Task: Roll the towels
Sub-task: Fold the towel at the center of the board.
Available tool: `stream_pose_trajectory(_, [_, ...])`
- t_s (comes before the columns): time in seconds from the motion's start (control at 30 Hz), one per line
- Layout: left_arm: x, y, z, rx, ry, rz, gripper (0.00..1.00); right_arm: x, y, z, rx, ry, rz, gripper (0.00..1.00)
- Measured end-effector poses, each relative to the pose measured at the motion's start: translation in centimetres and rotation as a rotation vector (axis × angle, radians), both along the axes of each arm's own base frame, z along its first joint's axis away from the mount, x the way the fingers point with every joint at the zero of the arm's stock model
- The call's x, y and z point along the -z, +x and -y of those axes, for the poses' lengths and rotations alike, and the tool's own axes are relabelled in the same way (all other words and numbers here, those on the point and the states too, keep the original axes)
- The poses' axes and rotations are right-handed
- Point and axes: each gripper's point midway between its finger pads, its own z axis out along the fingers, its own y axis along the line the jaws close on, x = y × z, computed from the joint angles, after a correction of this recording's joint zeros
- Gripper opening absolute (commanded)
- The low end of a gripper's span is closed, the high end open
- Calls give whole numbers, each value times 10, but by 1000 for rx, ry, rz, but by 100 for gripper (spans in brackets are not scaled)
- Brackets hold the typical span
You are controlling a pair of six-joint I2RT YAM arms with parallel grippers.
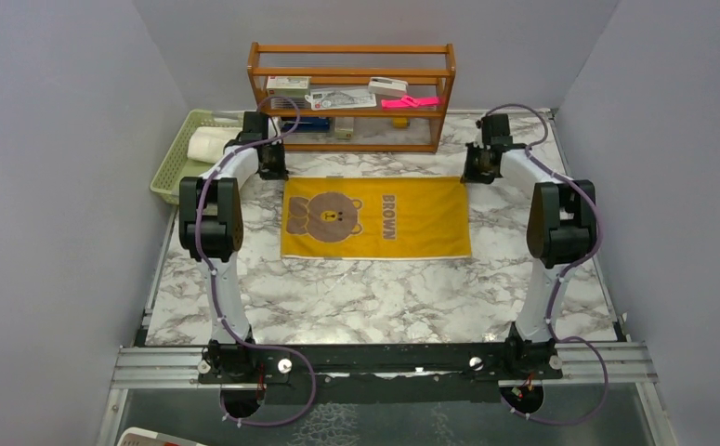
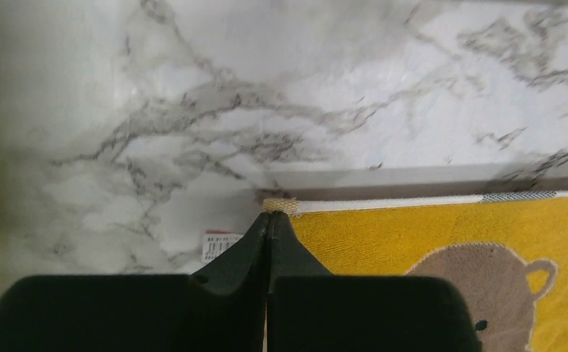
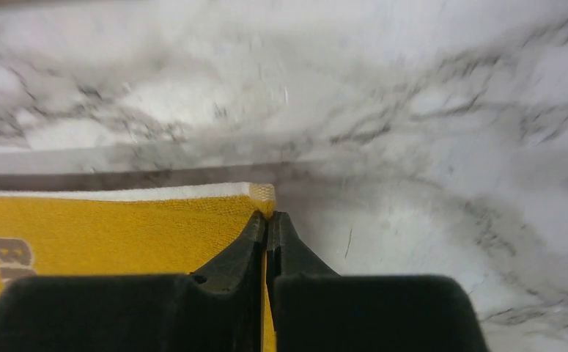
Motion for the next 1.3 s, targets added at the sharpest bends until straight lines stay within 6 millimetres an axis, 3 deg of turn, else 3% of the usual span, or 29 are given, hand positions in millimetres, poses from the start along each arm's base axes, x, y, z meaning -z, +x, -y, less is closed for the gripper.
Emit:
stream_pose_trajectory(0.17, [-24, 38, 8, 25, -36, 123, 0, -43, 50, 9, 25, 8, 133, 1])
stream_pose_trajectory(0.3, [-40, 57, 12, 44, -52, 207, 0, -64, 73, 12, 25, 1, 191, 1])
stream_pose_trajectory(0.4, [-43, 56, 17, 80, -82, 291, 0, -48, 61, 17, 41, -7, 165, 1])
stream_pose_trajectory(0.53, [-35, 2, 20, 67, -105, 260, 0, -24, -7, 22, 88, 22, 77, 1])
stream_pose_trajectory(0.67, [-45, -26, 24, 42, -111, 263, 0, -29, -48, 26, 132, 48, 79, 1])
stream_pose_trajectory(0.83, [-47, -50, 23, 6, -125, 251, 0, -42, -63, 26, 145, 63, 124, 1])
stream_pose_trajectory(1.03, [-32, -87, 22, -34, -148, 191, 0, -19, -82, 25, 156, 75, 65, 1])
stream_pose_trajectory(1.27, [-30, -97, 23, -54, -163, 173, 0, -10, -102, 25, 169, 89, 34, 1])
stream_pose_trajectory(1.3, [-27, -99, 23, -58, -168, 166, 0, -11, -105, 25, 172, 90, 37, 5])
